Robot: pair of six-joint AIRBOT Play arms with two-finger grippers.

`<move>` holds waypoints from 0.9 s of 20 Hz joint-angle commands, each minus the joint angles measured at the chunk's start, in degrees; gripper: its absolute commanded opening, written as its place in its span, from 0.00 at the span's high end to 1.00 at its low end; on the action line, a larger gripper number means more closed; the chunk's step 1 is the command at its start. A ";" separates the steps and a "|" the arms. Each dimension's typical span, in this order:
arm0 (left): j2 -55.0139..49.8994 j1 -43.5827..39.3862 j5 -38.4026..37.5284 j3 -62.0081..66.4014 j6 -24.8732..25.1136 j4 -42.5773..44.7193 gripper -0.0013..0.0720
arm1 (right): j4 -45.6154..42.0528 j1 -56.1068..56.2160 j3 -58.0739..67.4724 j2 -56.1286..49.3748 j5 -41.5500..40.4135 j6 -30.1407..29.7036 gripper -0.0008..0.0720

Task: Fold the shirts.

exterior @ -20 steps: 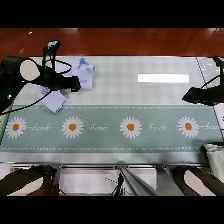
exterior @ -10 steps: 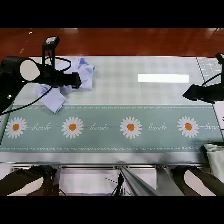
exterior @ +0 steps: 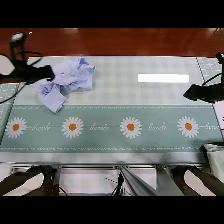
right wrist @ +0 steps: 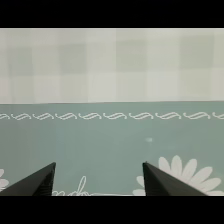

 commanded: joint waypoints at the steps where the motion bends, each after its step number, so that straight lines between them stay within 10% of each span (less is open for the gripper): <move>1: -0.02 10.62 -0.24 0.04 0.00 -7.52 0.00 | 0.00 0.02 -0.02 -0.04 -0.04 0.02 0.15; 18: -19.17 15.23 12.00 0.07 6.23 -24.09 0.00 | 0.11 0.02 -0.02 -0.04 0.00 0.11 0.15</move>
